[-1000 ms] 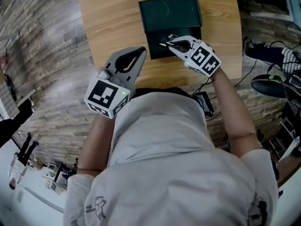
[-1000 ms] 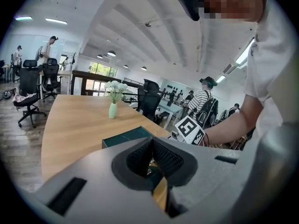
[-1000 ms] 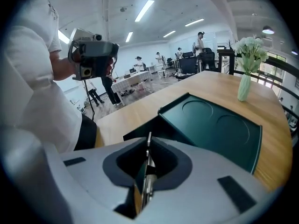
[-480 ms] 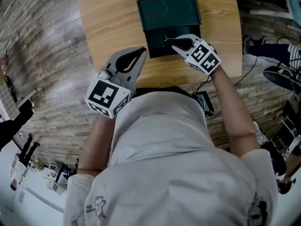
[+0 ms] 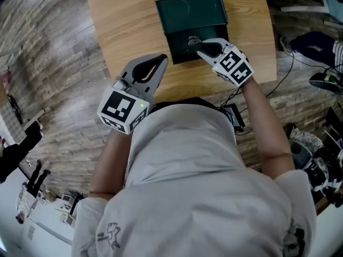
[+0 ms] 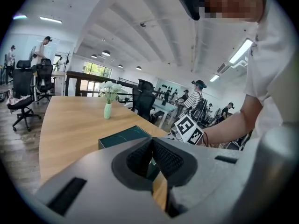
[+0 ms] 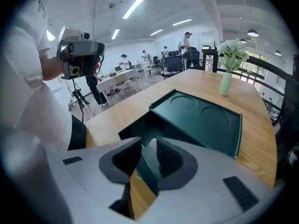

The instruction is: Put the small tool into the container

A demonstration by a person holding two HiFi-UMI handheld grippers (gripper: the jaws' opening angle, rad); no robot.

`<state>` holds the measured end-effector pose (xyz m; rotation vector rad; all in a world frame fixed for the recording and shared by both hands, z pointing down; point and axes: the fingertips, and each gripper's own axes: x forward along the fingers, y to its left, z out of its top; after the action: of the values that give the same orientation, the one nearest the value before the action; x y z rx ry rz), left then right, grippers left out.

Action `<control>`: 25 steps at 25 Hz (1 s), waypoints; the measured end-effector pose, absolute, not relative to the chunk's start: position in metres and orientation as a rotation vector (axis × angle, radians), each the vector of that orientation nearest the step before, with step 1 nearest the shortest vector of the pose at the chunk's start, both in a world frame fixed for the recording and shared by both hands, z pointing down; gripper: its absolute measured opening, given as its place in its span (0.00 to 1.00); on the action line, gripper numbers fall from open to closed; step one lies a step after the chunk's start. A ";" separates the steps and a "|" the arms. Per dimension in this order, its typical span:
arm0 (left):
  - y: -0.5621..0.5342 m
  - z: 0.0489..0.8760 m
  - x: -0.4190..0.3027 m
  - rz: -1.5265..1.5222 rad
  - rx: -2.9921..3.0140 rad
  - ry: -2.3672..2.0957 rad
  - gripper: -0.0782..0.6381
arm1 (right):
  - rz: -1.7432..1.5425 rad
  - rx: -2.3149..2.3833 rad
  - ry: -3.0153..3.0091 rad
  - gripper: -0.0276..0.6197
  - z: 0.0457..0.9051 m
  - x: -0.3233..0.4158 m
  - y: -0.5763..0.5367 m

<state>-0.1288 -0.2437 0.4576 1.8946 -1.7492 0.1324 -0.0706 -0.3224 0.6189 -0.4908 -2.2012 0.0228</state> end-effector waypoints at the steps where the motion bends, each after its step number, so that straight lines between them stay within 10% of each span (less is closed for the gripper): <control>1: -0.243 0.457 -0.128 0.135 1.907 -1.743 0.12 | 0.020 -0.478 -2.207 0.21 0.617 -0.070 -0.321; 25: -0.169 0.408 -0.145 0.147 2.104 -1.684 0.12 | -0.033 -0.181 -2.461 0.05 0.501 -0.076 -0.238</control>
<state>-0.1454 -0.1693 0.4081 2.1039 -1.6842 0.1467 -0.0760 -0.2379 0.5005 -0.1809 -2.4609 -0.0332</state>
